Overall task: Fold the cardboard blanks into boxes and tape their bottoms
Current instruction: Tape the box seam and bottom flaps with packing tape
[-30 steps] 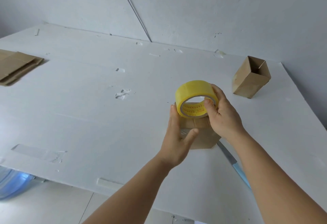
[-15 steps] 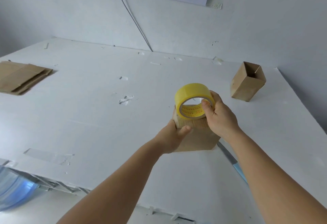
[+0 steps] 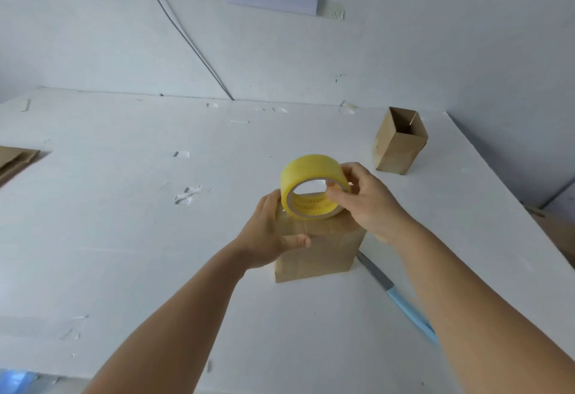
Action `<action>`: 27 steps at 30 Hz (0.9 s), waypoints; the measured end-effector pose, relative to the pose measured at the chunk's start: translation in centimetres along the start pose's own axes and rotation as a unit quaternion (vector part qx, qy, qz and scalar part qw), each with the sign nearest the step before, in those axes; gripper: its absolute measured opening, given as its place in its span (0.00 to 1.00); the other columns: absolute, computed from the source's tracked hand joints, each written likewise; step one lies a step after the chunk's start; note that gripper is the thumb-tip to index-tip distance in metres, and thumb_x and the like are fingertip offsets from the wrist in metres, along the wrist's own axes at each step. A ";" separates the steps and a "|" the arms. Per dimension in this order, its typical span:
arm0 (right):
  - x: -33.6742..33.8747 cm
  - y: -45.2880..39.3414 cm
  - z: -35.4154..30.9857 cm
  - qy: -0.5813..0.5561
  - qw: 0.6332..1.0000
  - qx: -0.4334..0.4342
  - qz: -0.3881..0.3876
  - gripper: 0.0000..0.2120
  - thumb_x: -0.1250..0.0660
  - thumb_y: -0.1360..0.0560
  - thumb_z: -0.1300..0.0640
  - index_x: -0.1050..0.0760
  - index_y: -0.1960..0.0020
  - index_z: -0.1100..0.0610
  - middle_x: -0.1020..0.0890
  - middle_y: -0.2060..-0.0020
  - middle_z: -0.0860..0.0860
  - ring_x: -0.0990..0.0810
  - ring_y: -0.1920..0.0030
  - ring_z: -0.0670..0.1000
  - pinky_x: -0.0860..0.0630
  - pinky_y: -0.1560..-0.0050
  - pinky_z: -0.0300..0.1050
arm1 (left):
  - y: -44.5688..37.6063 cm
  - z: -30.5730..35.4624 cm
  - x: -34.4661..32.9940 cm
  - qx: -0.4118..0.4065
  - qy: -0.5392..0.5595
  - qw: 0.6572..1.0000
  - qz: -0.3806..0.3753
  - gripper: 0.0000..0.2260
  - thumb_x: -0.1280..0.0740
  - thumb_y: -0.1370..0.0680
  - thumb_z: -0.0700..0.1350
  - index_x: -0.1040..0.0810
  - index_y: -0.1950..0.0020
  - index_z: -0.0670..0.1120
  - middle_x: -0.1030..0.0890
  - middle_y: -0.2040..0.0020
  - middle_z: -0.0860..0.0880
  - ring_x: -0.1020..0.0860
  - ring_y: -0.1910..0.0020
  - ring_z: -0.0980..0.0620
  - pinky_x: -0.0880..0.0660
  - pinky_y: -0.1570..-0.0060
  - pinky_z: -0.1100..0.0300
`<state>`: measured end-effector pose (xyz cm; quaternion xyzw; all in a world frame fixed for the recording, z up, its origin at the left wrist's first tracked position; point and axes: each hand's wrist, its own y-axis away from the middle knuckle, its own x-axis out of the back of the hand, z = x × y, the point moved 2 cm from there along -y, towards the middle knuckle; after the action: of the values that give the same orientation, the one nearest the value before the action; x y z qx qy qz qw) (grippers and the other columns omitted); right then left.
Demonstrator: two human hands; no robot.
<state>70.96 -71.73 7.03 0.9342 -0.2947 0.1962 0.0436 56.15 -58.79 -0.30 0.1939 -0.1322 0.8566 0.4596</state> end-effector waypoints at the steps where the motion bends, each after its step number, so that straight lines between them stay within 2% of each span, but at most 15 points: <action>1: 1.2 -0.1 0.2 -0.039 0.999 -0.002 0.013 0.09 0.31 0.25 0.59 0.25 0.47 0.49 0.21 0.54 0.47 0.22 0.54 0.47 0.25 0.50 0.44 | 0.0 0.2 0.3 0.011 -0.013 1.000 -0.009 0.45 0.21 0.38 0.58 0.41 0.27 0.54 0.36 0.31 0.53 0.34 0.34 0.54 0.32 0.35 0.56; 4: 4.5 -0.2 0.4 -0.090 0.996 -0.006 0.003 0.13 0.29 0.28 0.64 0.24 0.48 0.50 0.23 0.56 0.53 0.24 0.56 0.49 0.27 0.51 0.45 | 0.0 0.7 0.7 0.021 -0.056 0.998 -0.037 0.43 0.22 0.34 0.53 0.43 0.26 0.50 0.38 0.34 0.54 0.33 0.38 0.54 0.32 0.41 0.60; 7: 5.8 -0.2 0.3 -0.094 0.995 -0.004 -0.028 0.18 0.26 0.32 0.65 0.24 0.47 0.50 0.24 0.60 0.50 0.23 0.61 0.45 0.27 0.54 0.42 | -0.4 1.2 0.9 0.020 -0.071 0.996 -0.042 0.42 0.22 0.34 0.52 0.41 0.27 0.50 0.37 0.36 0.54 0.32 0.40 0.54 0.32 0.45 0.62; 9: 5.9 -0.2 -0.1 -0.106 0.993 -0.007 -0.052 0.19 0.24 0.35 0.59 0.24 0.46 0.50 0.23 0.61 0.46 0.23 0.61 0.42 0.26 0.57 0.36 | -0.5 1.2 1.1 0.024 -0.074 0.996 -0.049 0.41 0.21 0.34 0.52 0.40 0.27 0.50 0.36 0.36 0.54 0.32 0.41 0.53 0.32 0.46 0.62; 11: 6.2 -0.3 -0.3 -0.103 0.994 0.002 -0.032 0.15 0.26 0.35 0.51 0.23 0.49 0.48 0.22 0.63 0.40 0.23 0.62 0.38 0.28 0.58 0.31 | -0.6 1.3 1.2 0.023 -0.081 0.995 -0.050 0.41 0.21 0.34 0.53 0.40 0.28 0.50 0.36 0.36 0.54 0.32 0.41 0.53 0.32 0.47 0.62; 13: 6.9 -0.4 -0.4 -0.065 0.998 0.013 0.022 0.09 0.27 0.31 0.46 0.21 0.53 0.47 0.20 0.64 0.37 0.22 0.60 0.36 0.29 0.54 0.33 | -0.6 1.4 1.2 0.018 -0.091 0.994 -0.052 0.41 0.22 0.34 0.54 0.40 0.28 0.51 0.36 0.36 0.54 0.32 0.41 0.53 0.32 0.47 0.62; 16: 7.8 -0.4 0.1 0.002 0.998 0.000 0.057 0.03 0.29 0.27 0.49 0.19 0.54 0.46 0.18 0.56 0.44 0.20 0.51 0.45 0.27 0.48 0.40 | -0.7 1.3 1.2 0.017 -0.091 0.994 -0.055 0.40 0.22 0.34 0.53 0.40 0.28 0.52 0.36 0.36 0.55 0.31 0.41 0.53 0.31 0.48 0.63; 20: 8.8 -0.1 1.9 0.092 0.993 -0.055 0.050 0.05 0.27 0.31 0.47 0.19 0.55 0.44 0.18 0.54 0.46 0.20 0.51 0.47 0.24 0.48 0.44 | -0.6 1.4 1.2 0.019 -0.086 0.994 -0.059 0.39 0.22 0.34 0.51 0.40 0.29 0.53 0.35 0.37 0.55 0.31 0.42 0.55 0.31 0.53 0.67; 24: 8.5 0.3 3.4 0.097 0.991 -0.075 0.048 0.04 0.28 0.30 0.49 0.20 0.55 0.45 0.19 0.57 0.44 0.21 0.54 0.45 0.26 0.54 0.40 | -0.6 1.6 1.1 0.025 -0.090 0.994 -0.058 0.40 0.22 0.34 0.51 0.41 0.28 0.53 0.36 0.37 0.55 0.31 0.42 0.54 0.31 0.52 0.67; 27: 8.3 0.5 3.9 0.100 0.991 -0.076 0.044 0.04 0.28 0.29 0.50 0.20 0.54 0.45 0.19 0.55 0.45 0.22 0.54 0.45 0.27 0.56 0.39 | -0.5 1.7 1.2 0.028 -0.089 0.994 -0.057 0.40 0.22 0.34 0.50 0.40 0.29 0.53 0.35 0.37 0.55 0.31 0.43 0.57 0.31 0.54 0.68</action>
<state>78.22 -77.28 6.67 0.8898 -0.3440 0.2675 0.1354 56.35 -58.28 1.79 0.2892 -0.1374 0.8114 0.4890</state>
